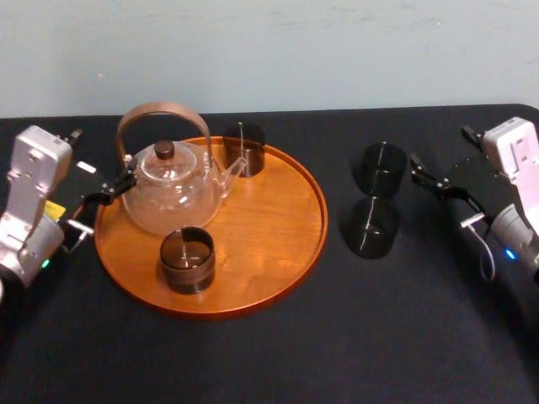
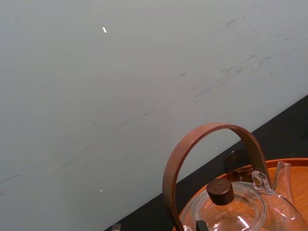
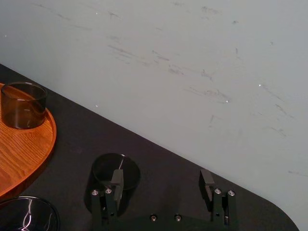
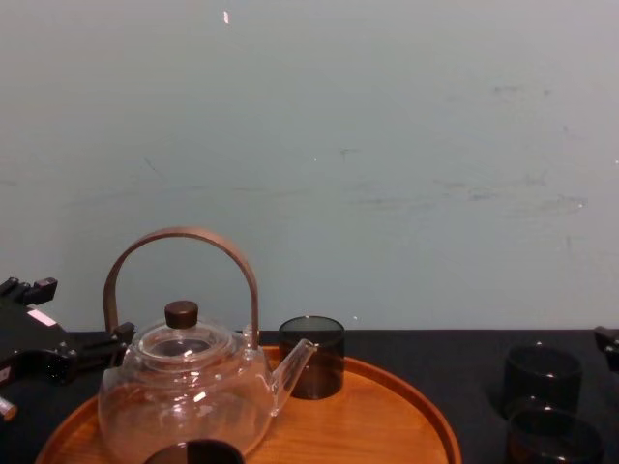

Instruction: Pick up the glass from the table and place it on the tray.

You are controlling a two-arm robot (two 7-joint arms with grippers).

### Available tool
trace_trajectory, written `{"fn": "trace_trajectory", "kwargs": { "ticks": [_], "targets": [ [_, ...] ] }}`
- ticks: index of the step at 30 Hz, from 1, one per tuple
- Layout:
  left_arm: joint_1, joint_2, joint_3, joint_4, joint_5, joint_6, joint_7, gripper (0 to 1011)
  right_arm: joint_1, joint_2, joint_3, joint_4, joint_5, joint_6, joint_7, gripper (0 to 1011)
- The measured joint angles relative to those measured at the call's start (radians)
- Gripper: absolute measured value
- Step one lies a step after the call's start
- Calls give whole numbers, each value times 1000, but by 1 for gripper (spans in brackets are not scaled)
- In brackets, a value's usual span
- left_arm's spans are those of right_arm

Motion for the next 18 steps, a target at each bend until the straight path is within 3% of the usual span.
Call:
{"fn": "trace_trajectory", "kwargs": {
  "ticks": [18],
  "targets": [
    [0,0,0,0,0,0,0,1009,0,0,0,0,0,0,0,1002]
  ]
}}
